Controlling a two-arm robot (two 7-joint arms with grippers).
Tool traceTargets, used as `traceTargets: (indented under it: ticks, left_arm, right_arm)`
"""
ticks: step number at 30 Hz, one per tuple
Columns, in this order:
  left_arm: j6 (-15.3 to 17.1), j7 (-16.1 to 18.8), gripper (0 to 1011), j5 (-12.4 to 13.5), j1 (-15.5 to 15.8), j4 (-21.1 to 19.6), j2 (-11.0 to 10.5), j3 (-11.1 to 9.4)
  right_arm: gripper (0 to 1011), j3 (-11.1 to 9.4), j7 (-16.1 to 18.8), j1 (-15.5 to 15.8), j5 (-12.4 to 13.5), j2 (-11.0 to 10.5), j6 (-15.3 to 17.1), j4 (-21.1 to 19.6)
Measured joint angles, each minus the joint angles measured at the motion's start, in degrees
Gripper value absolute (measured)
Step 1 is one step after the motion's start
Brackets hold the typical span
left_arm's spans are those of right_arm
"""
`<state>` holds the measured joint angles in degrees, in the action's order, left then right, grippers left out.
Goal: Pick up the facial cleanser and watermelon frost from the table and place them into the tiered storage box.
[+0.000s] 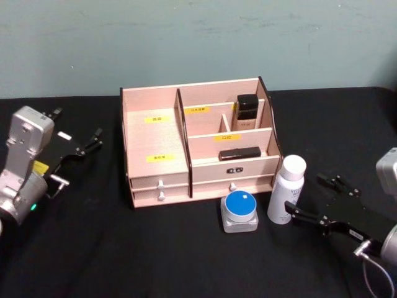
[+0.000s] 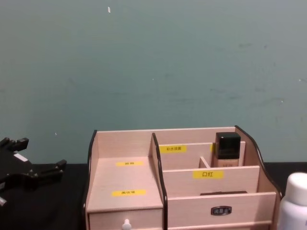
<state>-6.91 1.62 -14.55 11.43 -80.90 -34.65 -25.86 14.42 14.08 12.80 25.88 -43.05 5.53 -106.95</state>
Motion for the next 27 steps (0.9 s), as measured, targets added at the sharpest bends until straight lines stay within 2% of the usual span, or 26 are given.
traceTargets:
  ticks: [6, 13, 27]
  left_arm:
    - [0.0, 0.0, 1001, 0.0, 0.0, 0.0, 0.0, 0.0]
    - [0.0, 0.0, 1001, 0.0, 0.0, 0.0, 0.0, 0.0]
    - [0.0, 0.0, 1001, 0.0, 0.0, 0.0, 0.0, 0.0]
  right_arm:
    - [1002, 1.07, 1.62, -3.04, -0.74, 2.39, 0.46, 3.01]
    - [1002, 2.48, 3.2, -6.93, -2.82, 5.22, 0.58, 6.61]
    - [1003, 3.26, 5.46, -10.64, -5.52, 8.84, 0.47, 10.41]
